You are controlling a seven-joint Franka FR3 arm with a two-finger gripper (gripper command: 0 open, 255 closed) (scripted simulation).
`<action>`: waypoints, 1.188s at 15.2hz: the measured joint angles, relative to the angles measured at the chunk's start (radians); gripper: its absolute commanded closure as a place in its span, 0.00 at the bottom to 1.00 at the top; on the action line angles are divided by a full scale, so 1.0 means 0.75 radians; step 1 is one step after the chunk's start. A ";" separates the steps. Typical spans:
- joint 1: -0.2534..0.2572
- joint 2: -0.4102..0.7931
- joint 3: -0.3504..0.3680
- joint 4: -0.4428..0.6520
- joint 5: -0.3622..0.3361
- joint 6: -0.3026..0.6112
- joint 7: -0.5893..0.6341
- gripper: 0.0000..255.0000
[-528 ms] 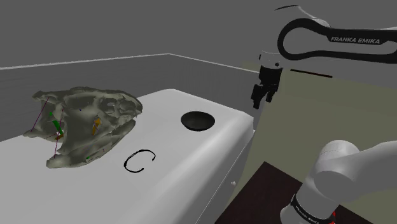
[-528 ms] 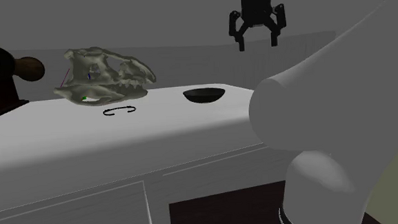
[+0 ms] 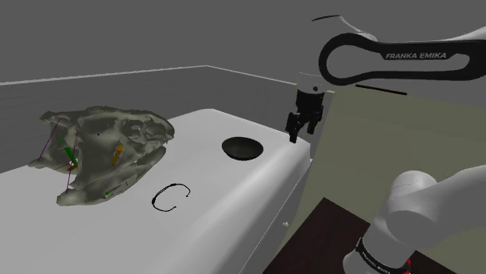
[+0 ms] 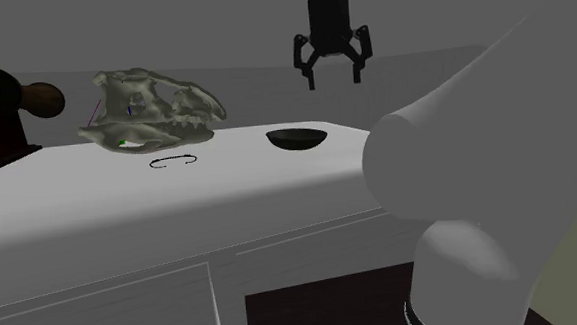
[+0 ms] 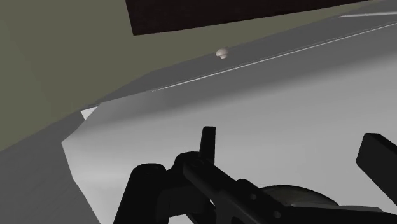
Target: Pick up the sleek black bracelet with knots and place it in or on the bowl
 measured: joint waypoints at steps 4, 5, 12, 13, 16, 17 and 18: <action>0.031 0.102 0.093 0.032 0.060 0.070 0.117 0.00; 0.035 0.142 0.114 0.045 0.070 0.097 0.143 0.00; 0.074 0.381 0.279 0.153 0.125 0.236 0.358 0.00; 0.076 0.420 0.298 0.178 0.124 0.250 0.384 0.00; 0.084 0.545 0.359 0.271 0.113 0.284 0.474 0.00; 0.088 0.594 0.381 0.303 0.105 0.300 0.509 0.00; 0.091 0.645 0.403 0.339 0.094 0.315 0.544 0.00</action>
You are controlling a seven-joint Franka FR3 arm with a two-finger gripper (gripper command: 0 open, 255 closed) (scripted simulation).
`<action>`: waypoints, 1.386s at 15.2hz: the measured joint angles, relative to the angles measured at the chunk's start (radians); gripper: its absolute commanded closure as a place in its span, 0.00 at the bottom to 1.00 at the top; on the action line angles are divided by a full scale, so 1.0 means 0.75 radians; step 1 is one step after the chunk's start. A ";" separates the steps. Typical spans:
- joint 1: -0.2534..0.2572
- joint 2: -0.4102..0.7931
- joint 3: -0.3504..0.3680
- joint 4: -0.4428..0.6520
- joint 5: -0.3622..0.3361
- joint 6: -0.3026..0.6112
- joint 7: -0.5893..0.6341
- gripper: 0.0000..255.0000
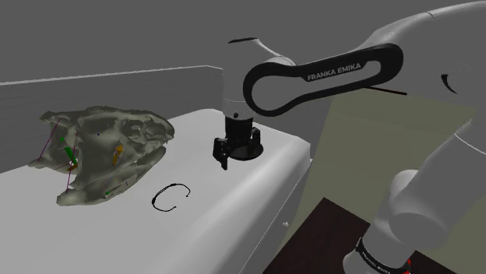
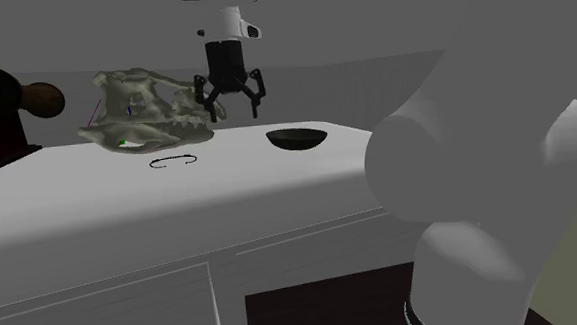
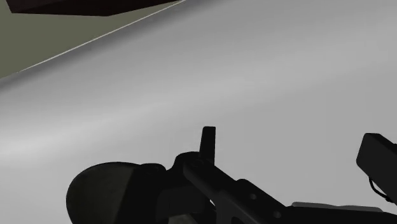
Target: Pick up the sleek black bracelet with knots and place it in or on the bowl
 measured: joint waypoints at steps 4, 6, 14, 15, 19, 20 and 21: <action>0.020 0.189 0.069 0.139 -0.058 0.041 0.133 0.00; 0.039 0.286 0.098 0.214 -0.097 0.056 0.203 0.00; 0.186 0.724 0.143 0.649 -0.297 0.015 0.462 0.00; 0.209 0.776 0.140 0.709 -0.319 0.004 0.483 0.00; 0.320 0.992 0.122 0.971 -0.400 -0.053 0.562 0.00; 0.331 1.015 0.118 0.997 -0.408 -0.056 0.568 0.00; 0.335 1.025 0.116 0.995 -0.412 -0.045 0.572 0.00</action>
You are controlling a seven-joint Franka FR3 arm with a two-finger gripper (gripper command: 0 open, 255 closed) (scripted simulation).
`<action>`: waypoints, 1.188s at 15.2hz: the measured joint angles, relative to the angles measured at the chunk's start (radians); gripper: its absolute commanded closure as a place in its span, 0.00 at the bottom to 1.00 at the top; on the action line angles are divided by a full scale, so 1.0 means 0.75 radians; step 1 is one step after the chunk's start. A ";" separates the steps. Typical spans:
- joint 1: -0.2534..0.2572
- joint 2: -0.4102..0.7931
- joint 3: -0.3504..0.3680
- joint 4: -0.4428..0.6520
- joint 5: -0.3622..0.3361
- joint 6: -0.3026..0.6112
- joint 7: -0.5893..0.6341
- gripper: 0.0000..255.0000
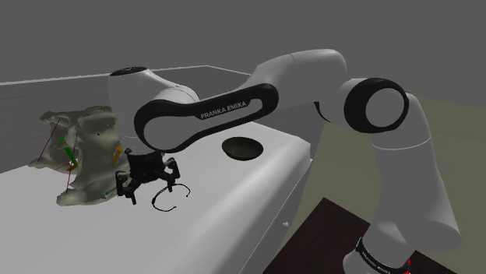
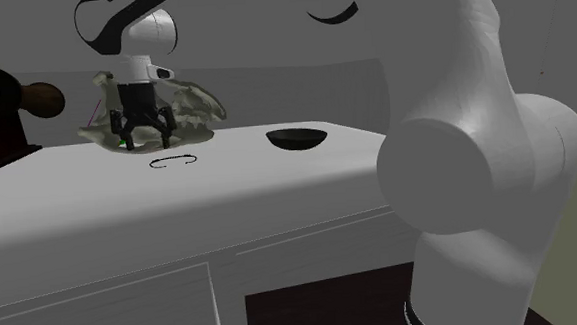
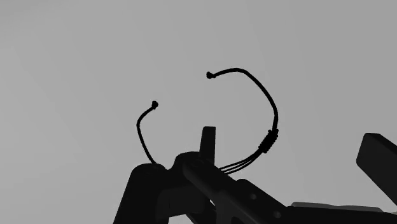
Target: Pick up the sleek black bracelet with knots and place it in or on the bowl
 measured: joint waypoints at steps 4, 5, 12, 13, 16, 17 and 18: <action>0.006 0.030 -0.008 -0.016 -0.013 0.044 0.009 0.00; 0.003 0.031 -0.009 -0.038 -0.015 0.066 0.012 0.00; 0.001 0.034 -0.011 -0.059 -0.018 0.090 0.015 0.00; 0.001 0.034 -0.011 -0.059 -0.018 0.090 0.015 1.00; 0.002 0.032 -0.008 -0.057 -0.017 0.094 0.015 1.00; 0.001 0.031 -0.008 -0.057 -0.017 0.093 0.015 1.00; 0.001 0.032 -0.008 -0.056 -0.017 0.091 0.014 1.00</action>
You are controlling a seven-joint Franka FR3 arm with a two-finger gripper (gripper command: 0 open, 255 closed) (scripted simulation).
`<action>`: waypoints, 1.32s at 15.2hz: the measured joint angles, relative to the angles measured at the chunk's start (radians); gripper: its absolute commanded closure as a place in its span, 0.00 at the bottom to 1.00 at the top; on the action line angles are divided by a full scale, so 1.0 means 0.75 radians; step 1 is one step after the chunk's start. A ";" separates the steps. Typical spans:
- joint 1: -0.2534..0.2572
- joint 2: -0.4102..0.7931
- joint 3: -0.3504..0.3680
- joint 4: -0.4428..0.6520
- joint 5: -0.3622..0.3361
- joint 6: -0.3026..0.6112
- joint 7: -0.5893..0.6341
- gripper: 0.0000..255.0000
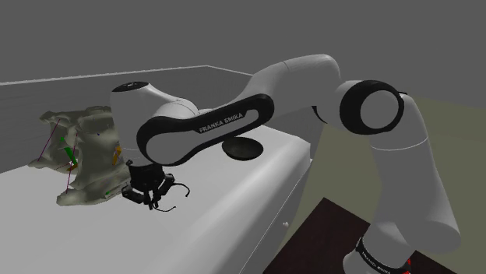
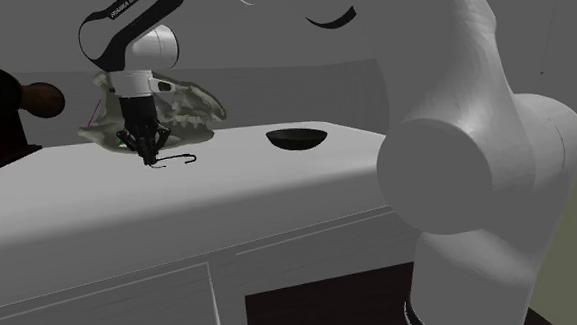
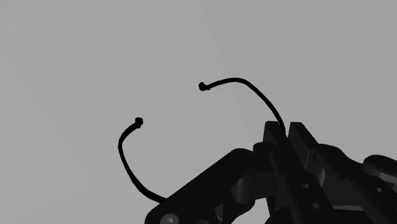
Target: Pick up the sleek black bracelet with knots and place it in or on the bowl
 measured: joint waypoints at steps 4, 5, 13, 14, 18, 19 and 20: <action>-0.002 -0.002 0.000 -0.004 0.000 0.000 0.000 1.00; -0.001 -0.002 0.000 -0.004 0.000 0.000 0.001 1.00; 0.004 -0.024 0.008 0.085 0.016 -0.110 -0.015 1.00; 0.003 -0.032 0.010 0.091 0.019 -0.124 -0.017 1.00; 0.010 -0.040 0.013 0.150 0.025 -0.189 -0.023 1.00; 0.013 -0.041 0.014 0.166 0.026 -0.206 -0.024 1.00; 0.016 -0.039 0.015 0.189 0.027 -0.226 -0.027 1.00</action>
